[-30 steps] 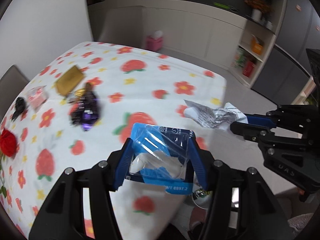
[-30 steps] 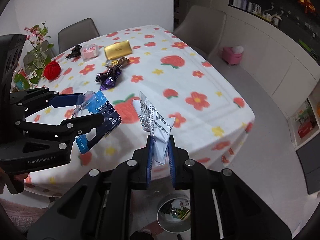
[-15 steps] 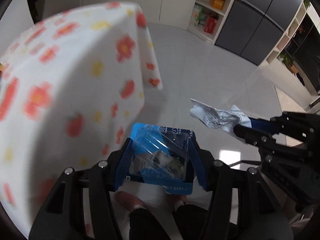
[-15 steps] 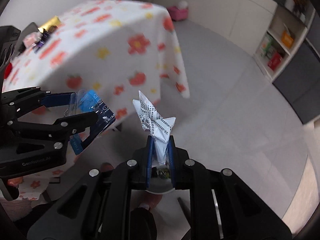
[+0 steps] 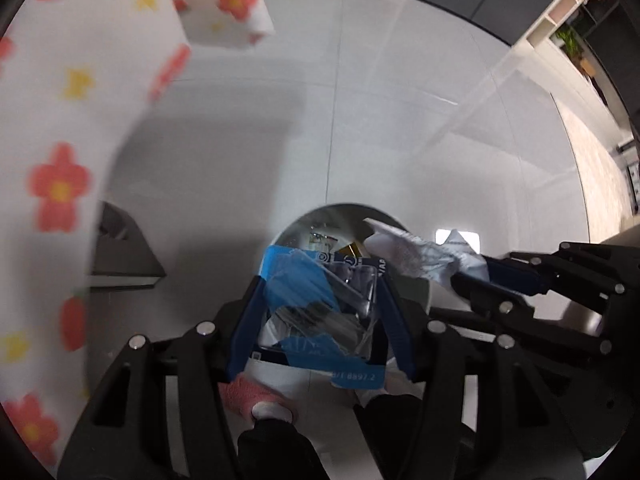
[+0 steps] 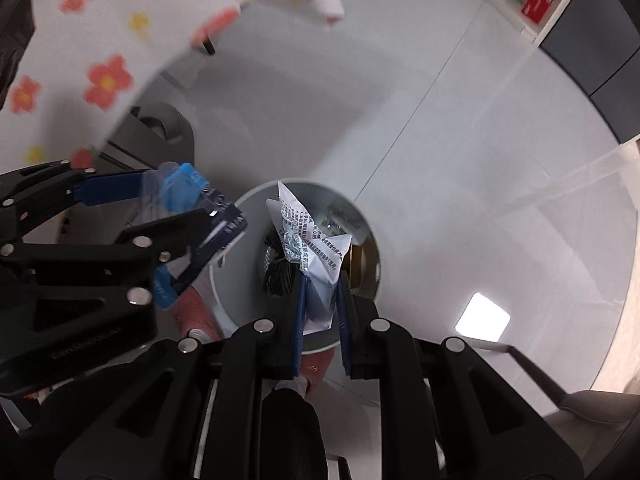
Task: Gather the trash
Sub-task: 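Carry both items over the grey bin and open both grippers to drop them, then move both tools back over the table toward the purple wrappers, then grasp the purple patterned wrapper with the right gripper while the left grasps the brown chocolate wrapper, then carry both wrappers over the grey bin and open both grippers to drop them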
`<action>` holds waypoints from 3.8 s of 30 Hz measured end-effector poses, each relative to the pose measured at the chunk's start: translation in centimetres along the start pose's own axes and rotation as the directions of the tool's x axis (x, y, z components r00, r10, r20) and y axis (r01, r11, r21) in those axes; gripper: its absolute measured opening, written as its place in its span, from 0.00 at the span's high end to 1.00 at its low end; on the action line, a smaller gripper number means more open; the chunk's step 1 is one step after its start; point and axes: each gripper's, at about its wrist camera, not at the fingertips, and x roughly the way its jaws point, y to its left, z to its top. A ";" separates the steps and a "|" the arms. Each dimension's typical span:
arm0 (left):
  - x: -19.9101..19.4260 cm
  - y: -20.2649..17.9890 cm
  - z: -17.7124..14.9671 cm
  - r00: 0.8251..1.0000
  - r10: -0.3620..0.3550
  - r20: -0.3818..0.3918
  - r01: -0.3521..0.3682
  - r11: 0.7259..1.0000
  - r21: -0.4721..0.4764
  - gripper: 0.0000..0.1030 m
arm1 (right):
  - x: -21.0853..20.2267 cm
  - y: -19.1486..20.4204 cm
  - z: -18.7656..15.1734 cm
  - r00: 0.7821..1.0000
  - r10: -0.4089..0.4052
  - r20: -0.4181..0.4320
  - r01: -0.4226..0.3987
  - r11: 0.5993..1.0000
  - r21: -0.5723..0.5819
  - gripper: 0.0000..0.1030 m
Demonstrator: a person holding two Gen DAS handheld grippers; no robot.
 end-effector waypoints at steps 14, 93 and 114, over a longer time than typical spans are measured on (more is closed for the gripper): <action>2.0 1.5 -0.9 0.999 0.020 -0.027 -0.019 0.999 0.035 0.29 | 1.9 -0.2 -0.6 1.000 -0.010 -0.023 0.010 1.000 0.018 0.67; -42.4 41.0 0.9 0.840 0.409 0.357 -0.207 0.849 -0.486 0.29 | -29.1 38.4 31.0 0.911 0.259 0.320 -0.077 0.870 -0.486 1.00; -41.1 40.0 2.0 0.869 0.360 0.341 -0.170 0.862 -0.478 0.84 | -28.9 38.1 31.8 0.907 0.281 0.314 -0.103 0.870 -0.483 1.00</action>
